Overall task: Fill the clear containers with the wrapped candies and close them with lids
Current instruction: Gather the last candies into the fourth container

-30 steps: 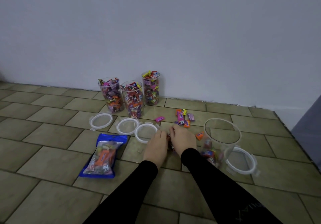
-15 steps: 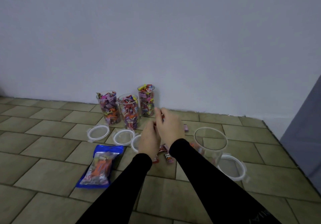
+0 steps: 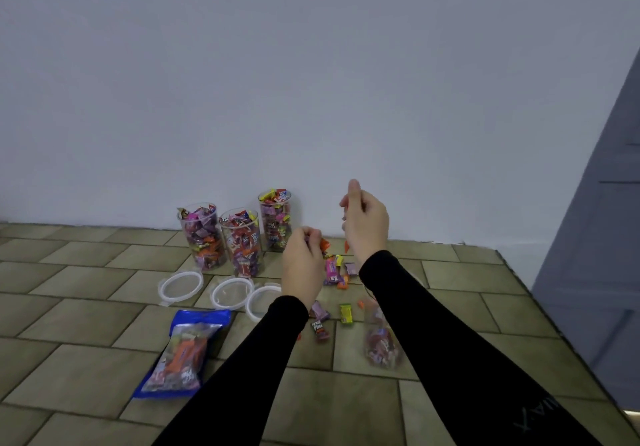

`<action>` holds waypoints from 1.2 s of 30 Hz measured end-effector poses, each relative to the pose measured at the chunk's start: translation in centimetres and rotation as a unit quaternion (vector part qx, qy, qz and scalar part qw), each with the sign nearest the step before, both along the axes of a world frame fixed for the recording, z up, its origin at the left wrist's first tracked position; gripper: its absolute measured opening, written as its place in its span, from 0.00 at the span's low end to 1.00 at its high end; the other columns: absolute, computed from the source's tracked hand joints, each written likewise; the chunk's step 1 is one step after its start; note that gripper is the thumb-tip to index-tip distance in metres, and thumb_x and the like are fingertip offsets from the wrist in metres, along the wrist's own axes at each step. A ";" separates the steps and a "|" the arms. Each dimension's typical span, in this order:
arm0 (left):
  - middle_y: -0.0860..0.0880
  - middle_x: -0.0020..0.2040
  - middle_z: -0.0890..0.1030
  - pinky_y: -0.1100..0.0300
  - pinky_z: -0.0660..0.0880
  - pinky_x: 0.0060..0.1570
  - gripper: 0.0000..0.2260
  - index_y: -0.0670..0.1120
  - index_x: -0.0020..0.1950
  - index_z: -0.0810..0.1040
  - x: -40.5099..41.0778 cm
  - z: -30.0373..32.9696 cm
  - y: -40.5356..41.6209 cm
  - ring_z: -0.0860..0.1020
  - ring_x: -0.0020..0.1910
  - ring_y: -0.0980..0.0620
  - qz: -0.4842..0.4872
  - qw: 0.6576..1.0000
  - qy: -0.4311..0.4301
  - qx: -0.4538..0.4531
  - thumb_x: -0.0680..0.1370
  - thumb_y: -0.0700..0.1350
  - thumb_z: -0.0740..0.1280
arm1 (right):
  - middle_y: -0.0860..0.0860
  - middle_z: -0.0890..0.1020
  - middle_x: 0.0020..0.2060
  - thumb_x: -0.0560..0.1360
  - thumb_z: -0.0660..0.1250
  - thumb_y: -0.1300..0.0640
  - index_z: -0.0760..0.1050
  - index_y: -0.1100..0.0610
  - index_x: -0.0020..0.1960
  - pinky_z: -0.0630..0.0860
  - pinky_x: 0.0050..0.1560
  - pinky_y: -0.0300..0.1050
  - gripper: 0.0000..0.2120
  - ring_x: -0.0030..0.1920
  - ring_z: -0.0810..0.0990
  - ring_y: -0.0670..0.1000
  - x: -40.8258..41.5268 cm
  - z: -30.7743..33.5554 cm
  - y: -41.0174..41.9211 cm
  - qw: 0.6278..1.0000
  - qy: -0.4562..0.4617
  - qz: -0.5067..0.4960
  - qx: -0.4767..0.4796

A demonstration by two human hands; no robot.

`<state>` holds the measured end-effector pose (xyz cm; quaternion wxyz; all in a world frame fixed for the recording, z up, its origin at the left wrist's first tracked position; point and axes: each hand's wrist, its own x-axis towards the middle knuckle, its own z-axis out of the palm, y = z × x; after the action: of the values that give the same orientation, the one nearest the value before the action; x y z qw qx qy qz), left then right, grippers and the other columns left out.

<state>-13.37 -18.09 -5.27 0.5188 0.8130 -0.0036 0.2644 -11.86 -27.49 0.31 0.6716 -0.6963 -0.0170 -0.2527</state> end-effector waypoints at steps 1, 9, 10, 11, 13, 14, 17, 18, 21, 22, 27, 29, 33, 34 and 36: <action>0.51 0.39 0.76 0.70 0.66 0.33 0.08 0.46 0.46 0.71 0.0 0.2 -0.3 0.72 0.37 0.57 0.001 1.000 -0.005 -0.004 0.83 0.46 0.57 | 0.47 0.68 0.25 0.81 0.57 0.44 0.70 0.55 0.32 0.65 0.29 0.41 0.22 0.25 0.67 0.47 -0.1 0.2 -0.6 0.999 0.007 0.005 0.047; 0.55 0.41 0.74 0.75 0.67 0.36 0.08 0.44 0.52 0.73 -0.2 1.4 -3.6 0.72 0.39 0.61 -0.030 0.995 -0.017 -0.094 0.84 0.47 0.57 | 0.49 0.66 0.29 0.82 0.55 0.45 0.68 0.57 0.35 0.60 0.23 0.38 0.22 0.26 0.62 0.48 -1.0 0.5 -5.7 0.959 0.019 -0.004 0.282; 0.54 0.41 0.73 0.74 0.67 0.36 0.09 0.44 0.52 0.73 -0.2 1.5 -4.1 0.71 0.39 0.60 -0.038 0.993 -0.017 -0.113 0.84 0.47 0.57 | 0.49 0.66 0.29 0.82 0.55 0.45 0.68 0.57 0.36 0.61 0.22 0.38 0.21 0.26 0.63 0.48 -1.1 0.4 -6.1 0.952 0.026 -0.008 0.306; 0.53 0.41 0.73 0.74 0.67 0.36 0.09 0.44 0.52 0.73 -0.2 1.7 -4.6 0.71 0.38 0.60 -0.046 0.990 -0.017 -0.132 0.83 0.48 0.57 | 0.48 0.66 0.29 0.82 0.55 0.44 0.68 0.56 0.36 0.61 0.21 0.38 0.21 0.24 0.64 0.48 -1.3 0.3 -6.6 0.942 0.037 -0.010 0.334; 0.52 0.40 0.72 0.72 0.68 0.37 0.09 0.45 0.50 0.73 -0.2 2.0 -5.7 0.70 0.37 0.57 -0.068 0.982 -0.021 -0.176 0.83 0.48 0.57 | 0.47 0.66 0.28 0.81 0.55 0.43 0.68 0.54 0.36 0.61 0.20 0.35 0.20 0.23 0.65 0.47 -1.5 0.1 -7.6 0.915 0.061 -0.007 0.399; 0.51 0.41 0.72 0.69 0.68 0.40 0.09 0.46 0.49 0.73 -0.2 2.0 -6.3 0.70 0.37 0.54 -0.081 0.976 -0.019 -0.200 0.83 0.49 0.58 | 0.46 0.66 0.28 0.81 0.55 0.42 0.68 0.53 0.36 0.60 0.20 0.35 0.20 0.23 0.64 0.47 -1.5 -0.2 -8.1 0.902 0.070 -0.004 0.426; 0.50 0.42 0.73 0.51 0.70 0.42 0.09 0.50 0.47 0.73 -0.2 1.4 -7.3 0.70 0.39 0.48 -0.113 0.966 -0.002 -0.232 0.83 0.52 0.58 | 0.46 0.66 0.28 0.81 0.54 0.41 0.66 0.52 0.34 0.59 0.22 0.34 0.21 0.22 0.64 0.47 -1.6 -1.2 -8.9 0.889 0.082 -0.002 0.452; 0.50 0.42 0.73 0.49 0.70 0.42 0.09 0.51 0.47 0.73 -0.2 1.2 -7.5 0.70 0.39 0.47 -0.120 0.966 -0.001 -0.228 0.82 0.52 0.58 | 0.46 0.66 0.28 0.81 0.53 0.42 0.66 0.51 0.34 0.59 0.22 0.34 0.21 0.22 0.64 0.47 -1.6 -1.5 -9.0 0.887 0.081 -0.005 0.454; 0.51 0.41 0.74 0.50 0.70 0.41 0.09 0.50 0.48 0.74 -0.5 0.7 -7.9 0.70 0.39 0.50 -0.137 0.968 -0.004 -0.211 0.82 0.53 0.58 | 0.46 0.65 0.29 0.81 0.53 0.42 0.66 0.51 0.33 0.59 0.22 0.34 0.21 0.22 0.64 0.47 -1.6 -2.1 -9.2 0.883 0.081 -0.008 0.462; 0.51 0.41 0.74 0.50 0.70 0.41 0.09 0.51 0.48 0.74 -0.5 0.6 -8.0 0.71 0.39 0.51 -0.142 0.968 -0.002 -0.208 0.82 0.53 0.58 | 0.46 0.66 0.29 0.81 0.53 0.41 0.66 0.51 0.33 0.60 0.22 0.34 0.21 0.22 0.64 0.47 -1.6 -2.2 -9.3 0.882 0.082 -0.007 0.463; 0.55 0.39 0.74 0.51 0.70 0.39 0.09 0.51 0.48 0.74 -0.6 0.6 -8.1 0.71 0.36 0.54 -0.154 0.969 0.009 -0.194 0.82 0.52 0.58 | 0.47 0.66 0.29 0.81 0.53 0.41 0.66 0.52 0.33 0.60 0.22 0.33 0.22 0.21 0.64 0.46 -1.5 -2.7 -9.2 0.881 0.080 -0.004 0.467; 0.53 0.37 0.73 0.53 0.69 0.36 0.09 0.50 0.47 0.74 -0.6 0.6 -8.2 0.71 0.33 0.56 -0.154 0.968 0.018 -0.199 0.83 0.51 0.58 | 0.47 0.66 0.28 0.81 0.53 0.41 0.66 0.52 0.33 0.59 0.22 0.33 0.22 0.21 0.64 0.46 -1.5 -2.8 -9.2 0.880 0.079 -0.002 0.469; 0.51 0.36 0.71 0.54 0.69 0.37 0.09 0.51 0.45 0.74 -0.6 0.5 -8.2 0.70 0.35 0.53 -0.158 0.967 0.025 -0.199 0.82 0.50 0.60 | 0.47 0.66 0.29 0.81 0.53 0.40 0.67 0.52 0.33 0.60 0.23 0.34 0.22 0.23 0.64 0.47 -1.3 -3.0 -9.3 0.879 0.083 -0.004 0.469; 0.50 0.35 0.71 0.56 0.70 0.35 0.09 0.50 0.45 0.74 -0.7 0.5 -8.2 0.70 0.33 0.53 -0.162 0.965 0.028 -0.207 0.82 0.49 0.60 | 0.46 0.66 0.29 0.81 0.53 0.40 0.67 0.52 0.33 0.60 0.23 0.34 0.22 0.23 0.64 0.47 -1.2 -3.0 -9.3 0.881 0.083 -0.004 0.466; 0.49 0.33 0.69 0.59 0.67 0.27 0.09 0.46 0.44 0.73 -0.8 0.5 -8.3 0.67 0.29 0.54 -0.177 0.953 0.041 -0.241 0.82 0.46 0.60 | 0.46 0.66 0.28 0.81 0.53 0.40 0.67 0.52 0.34 0.60 0.23 0.35 0.22 0.23 0.63 0.47 -1.2 -2.9 -9.2 0.885 0.083 -0.003 0.458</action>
<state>-14.19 -26.35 -4.78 0.7372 0.6605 -0.0627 0.1278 -13.11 -36.73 -2.62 0.9139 -0.3300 0.1580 -0.1756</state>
